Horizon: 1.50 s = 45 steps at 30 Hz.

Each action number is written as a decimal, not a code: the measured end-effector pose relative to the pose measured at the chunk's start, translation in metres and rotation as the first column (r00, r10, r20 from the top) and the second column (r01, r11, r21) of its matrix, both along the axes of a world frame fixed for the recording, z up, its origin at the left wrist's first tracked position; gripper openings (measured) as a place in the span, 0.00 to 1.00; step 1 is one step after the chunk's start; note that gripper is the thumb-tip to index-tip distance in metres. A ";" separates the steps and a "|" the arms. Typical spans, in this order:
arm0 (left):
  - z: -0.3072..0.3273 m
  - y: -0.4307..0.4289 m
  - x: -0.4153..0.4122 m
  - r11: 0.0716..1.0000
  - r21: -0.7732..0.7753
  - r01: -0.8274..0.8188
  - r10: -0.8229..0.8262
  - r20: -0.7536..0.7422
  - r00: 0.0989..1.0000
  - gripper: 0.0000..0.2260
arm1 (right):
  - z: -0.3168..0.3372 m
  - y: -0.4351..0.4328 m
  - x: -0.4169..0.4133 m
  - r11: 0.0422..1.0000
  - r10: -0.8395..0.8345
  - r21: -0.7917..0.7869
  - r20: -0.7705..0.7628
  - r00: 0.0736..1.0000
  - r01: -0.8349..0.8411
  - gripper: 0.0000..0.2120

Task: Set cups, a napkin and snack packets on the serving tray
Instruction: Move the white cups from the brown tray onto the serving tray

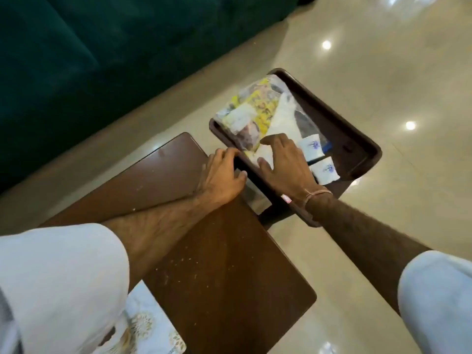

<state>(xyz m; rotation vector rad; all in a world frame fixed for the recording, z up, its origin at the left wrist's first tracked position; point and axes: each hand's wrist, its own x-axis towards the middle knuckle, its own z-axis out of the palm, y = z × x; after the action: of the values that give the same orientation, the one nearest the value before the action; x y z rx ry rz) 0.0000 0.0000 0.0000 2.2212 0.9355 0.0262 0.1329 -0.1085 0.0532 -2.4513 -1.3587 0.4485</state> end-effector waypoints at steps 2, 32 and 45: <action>0.001 -0.013 0.030 0.999 0.025 0.033 -0.033 -0.006 0.999 0.22 | -0.004 -0.011 0.029 0.996 -0.074 0.047 0.032 0.997 0.073 0.21; 0.015 -0.022 0.066 0.950 -0.187 -0.250 0.255 0.002 0.967 0.37 | -0.012 0.003 0.077 0.962 -0.229 0.085 -0.274 0.934 0.261 0.35; 0.015 -0.004 -0.207 0.869 -0.056 -0.492 0.494 0.056 0.867 0.35 | -0.007 0.082 -0.147 0.969 0.246 0.140 -0.478 0.843 -0.203 0.34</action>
<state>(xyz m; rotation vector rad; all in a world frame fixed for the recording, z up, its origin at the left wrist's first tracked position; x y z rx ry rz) -0.2069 -0.0039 0.0153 1.8749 1.4296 0.3158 -0.0138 -0.0261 0.0461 -1.9207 -1.3976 0.9763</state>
